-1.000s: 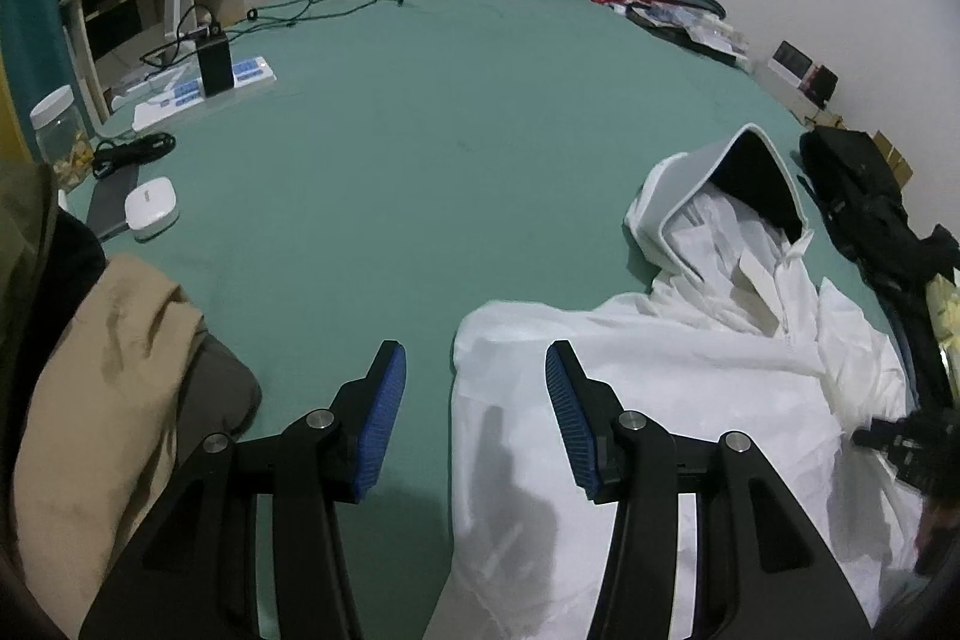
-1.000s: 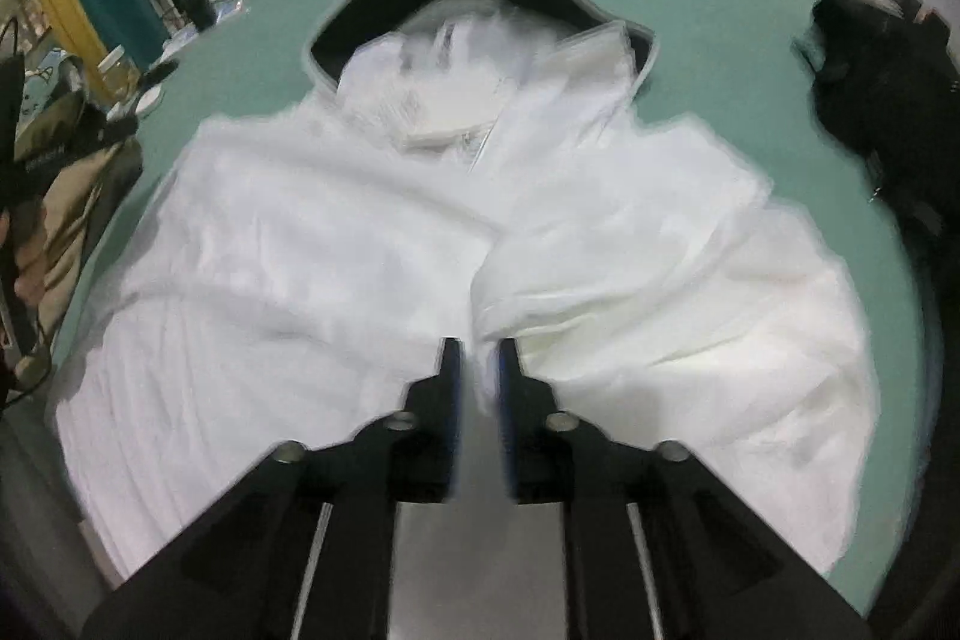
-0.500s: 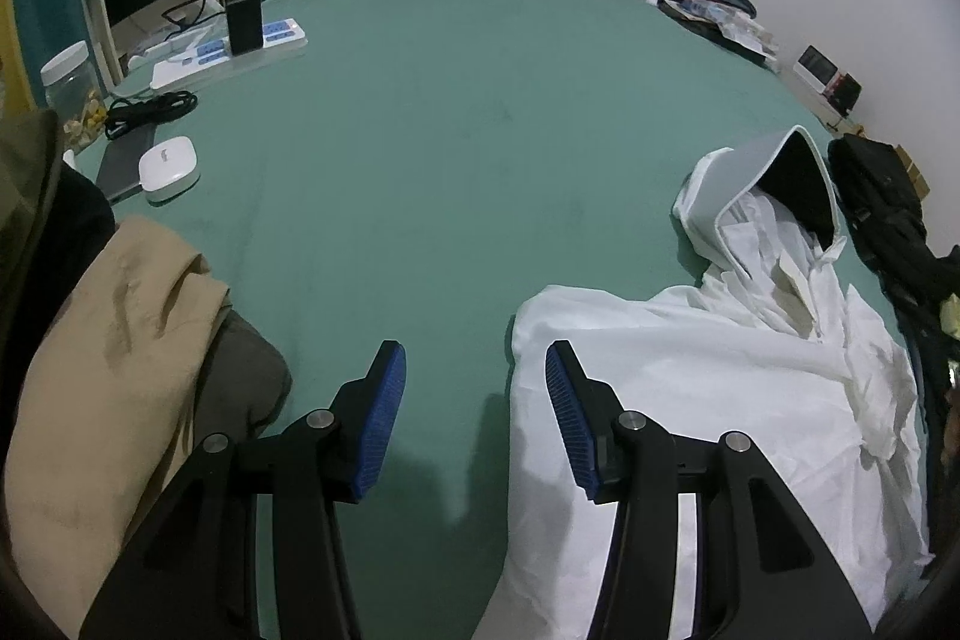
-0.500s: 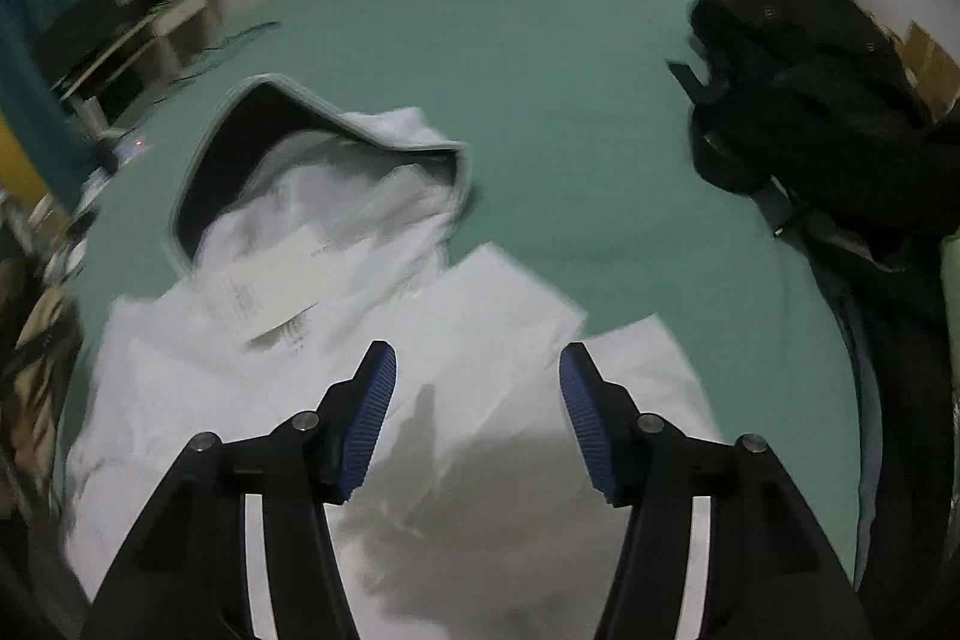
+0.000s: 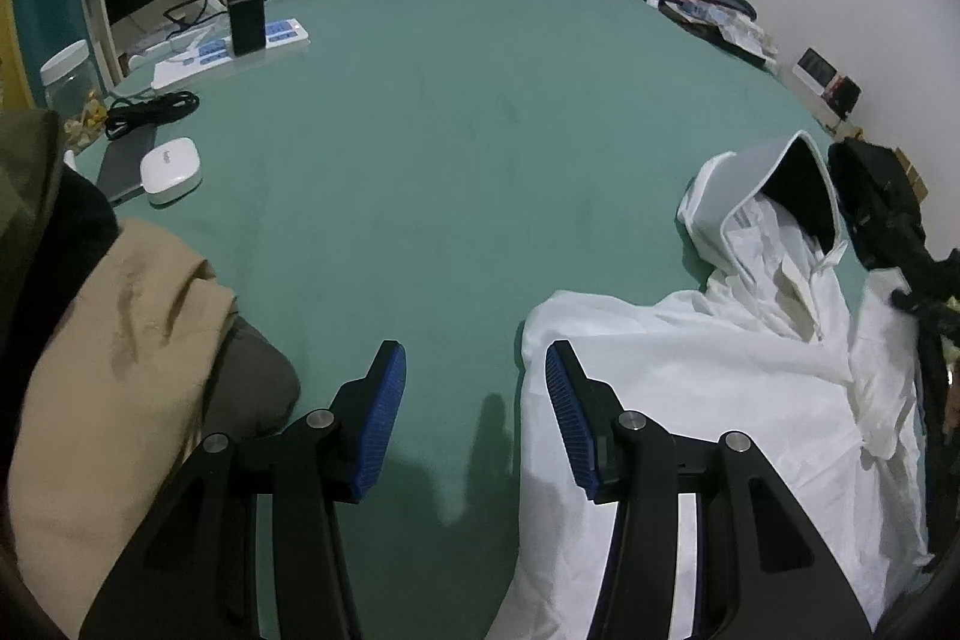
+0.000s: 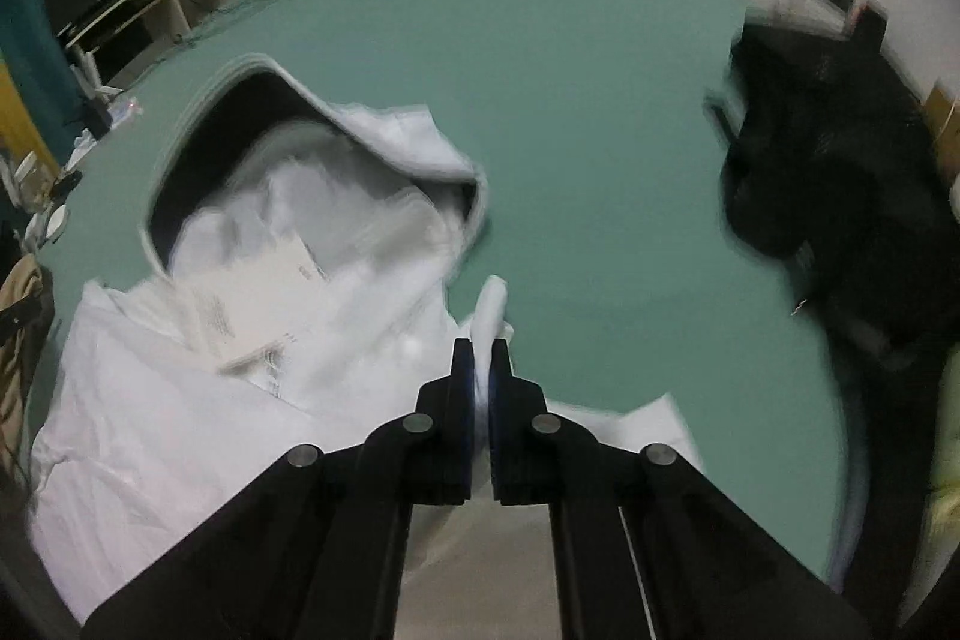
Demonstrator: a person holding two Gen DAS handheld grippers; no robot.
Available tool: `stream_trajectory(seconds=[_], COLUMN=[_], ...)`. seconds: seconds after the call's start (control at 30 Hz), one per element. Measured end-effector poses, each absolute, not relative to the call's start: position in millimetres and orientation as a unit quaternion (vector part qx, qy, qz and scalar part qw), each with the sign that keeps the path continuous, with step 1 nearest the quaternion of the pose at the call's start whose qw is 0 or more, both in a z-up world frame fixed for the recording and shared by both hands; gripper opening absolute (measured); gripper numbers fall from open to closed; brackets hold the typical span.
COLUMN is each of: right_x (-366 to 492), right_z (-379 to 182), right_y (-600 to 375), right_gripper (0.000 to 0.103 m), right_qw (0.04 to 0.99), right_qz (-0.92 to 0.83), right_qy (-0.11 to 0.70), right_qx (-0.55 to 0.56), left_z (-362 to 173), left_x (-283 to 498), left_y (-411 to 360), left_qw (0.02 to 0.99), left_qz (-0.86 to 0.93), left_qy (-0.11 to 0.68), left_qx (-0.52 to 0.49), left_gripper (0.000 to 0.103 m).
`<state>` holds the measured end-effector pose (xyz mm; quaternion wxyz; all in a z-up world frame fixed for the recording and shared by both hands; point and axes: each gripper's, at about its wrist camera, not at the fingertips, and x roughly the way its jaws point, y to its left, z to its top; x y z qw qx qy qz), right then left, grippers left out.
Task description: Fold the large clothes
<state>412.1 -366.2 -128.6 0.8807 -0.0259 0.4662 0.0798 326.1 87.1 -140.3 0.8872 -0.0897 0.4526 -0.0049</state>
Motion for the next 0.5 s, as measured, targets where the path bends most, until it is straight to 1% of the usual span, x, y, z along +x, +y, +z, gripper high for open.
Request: stream_trajectory(seconds=[0.17, 0.27, 0.37, 0.5], right_x=[384.0, 369.8, 360.1, 358.0], right_z=[-40.1, 0.4, 18.4, 7.5], right_y=[-317.5, -285.3, -250.4, -203.2], right_gripper=[0.004, 0.004, 0.004, 0.004], right_qw=[0.923, 0.941, 0.945, 0.944], right_qz=[0.068, 0.067, 0.077, 0.072], right_qy=[0.362, 0.301, 0.270, 0.259], right_qx=[-0.111, -0.141, -0.168, -0.192], left_z=[-127.3, -118.5, -110.8, -106.7], left_x=[319.2, 315.9, 313.5, 311.4], left_y=[91.8, 93.4, 94.5, 98.5], left_qw=[0.894, 0.897, 0.901, 0.904], left_qz=[-0.007, -0.011, -0.013, -0.010], left_qy=[0.438, 0.429, 0.421, 0.415], left_qx=[-0.097, -0.102, -0.102, -0.103], left_gripper=[0.051, 0.051, 0.051, 0.051])
